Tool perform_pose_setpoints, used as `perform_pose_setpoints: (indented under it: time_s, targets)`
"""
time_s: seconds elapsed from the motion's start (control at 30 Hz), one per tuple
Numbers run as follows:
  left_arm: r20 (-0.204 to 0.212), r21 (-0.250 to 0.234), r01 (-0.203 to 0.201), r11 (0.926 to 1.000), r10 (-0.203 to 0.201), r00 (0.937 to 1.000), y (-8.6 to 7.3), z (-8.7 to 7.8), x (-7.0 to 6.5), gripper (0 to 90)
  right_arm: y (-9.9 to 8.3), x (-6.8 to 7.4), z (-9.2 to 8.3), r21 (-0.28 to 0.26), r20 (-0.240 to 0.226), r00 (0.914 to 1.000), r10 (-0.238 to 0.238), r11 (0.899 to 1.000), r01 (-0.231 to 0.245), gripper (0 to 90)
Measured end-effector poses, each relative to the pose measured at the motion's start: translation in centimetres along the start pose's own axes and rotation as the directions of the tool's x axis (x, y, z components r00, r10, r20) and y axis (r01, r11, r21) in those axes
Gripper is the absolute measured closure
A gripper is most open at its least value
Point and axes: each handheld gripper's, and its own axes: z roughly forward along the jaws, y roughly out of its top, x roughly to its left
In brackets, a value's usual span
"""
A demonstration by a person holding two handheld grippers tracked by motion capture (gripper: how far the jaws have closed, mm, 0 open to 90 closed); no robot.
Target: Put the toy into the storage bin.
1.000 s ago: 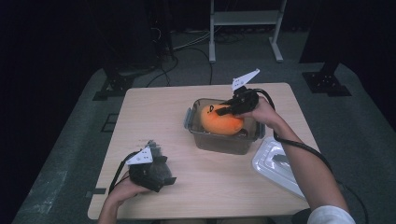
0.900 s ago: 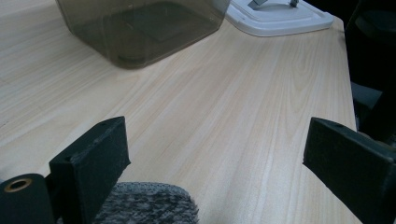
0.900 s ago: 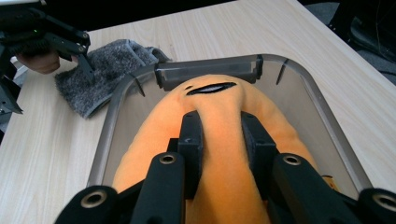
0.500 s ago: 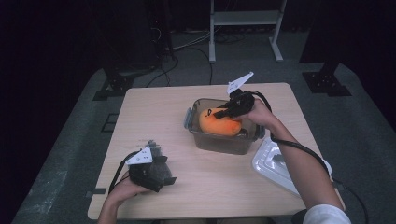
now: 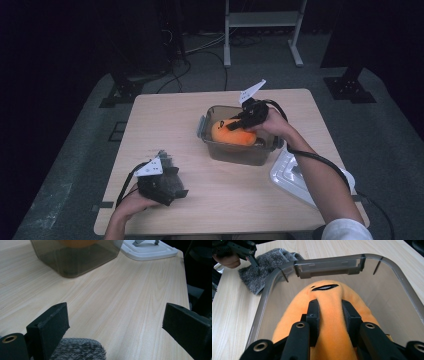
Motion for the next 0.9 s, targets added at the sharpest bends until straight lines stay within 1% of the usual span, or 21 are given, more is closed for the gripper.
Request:
perform_pose_setpoints:
  time_s: [0.17,0.37,0.43,0.7,0.9]
  targets:
    - [0.000,0.000,0.000,1.0000,0.000,1.0000,0.00,-0.01,0.00,5.8,0.03,0.03,0.19,0.014,-0.008,1.0000,0.005,1.000,-0.005,68.6]
    - [-0.001,0.000,-0.001,1.0000,0.001,1.0000,0.01,-0.01,-0.02,5.8,-0.02,0.08,0.33,0.025,-0.005,1.0000,0.003,1.000,-0.003,65.4]
    - [-0.001,0.001,0.000,1.0000,0.000,1.0000,0.01,0.01,-0.03,5.8,0.02,0.10,0.34,0.026,-0.006,1.0000,0.004,1.000,-0.004,62.6]
    - [0.002,0.006,-0.005,1.0000,0.005,1.0000,0.04,0.06,-0.09,5.8,0.11,0.23,0.13,0.028,-0.009,0.9999,0.014,1.000,-0.014,56.5]
    - [0.003,0.006,-0.004,1.0000,0.004,1.0000,0.06,0.11,-0.11,5.8,0.11,0.30,0.14,0.035,-0.010,0.9998,0.017,0.999,-0.016,54.4]
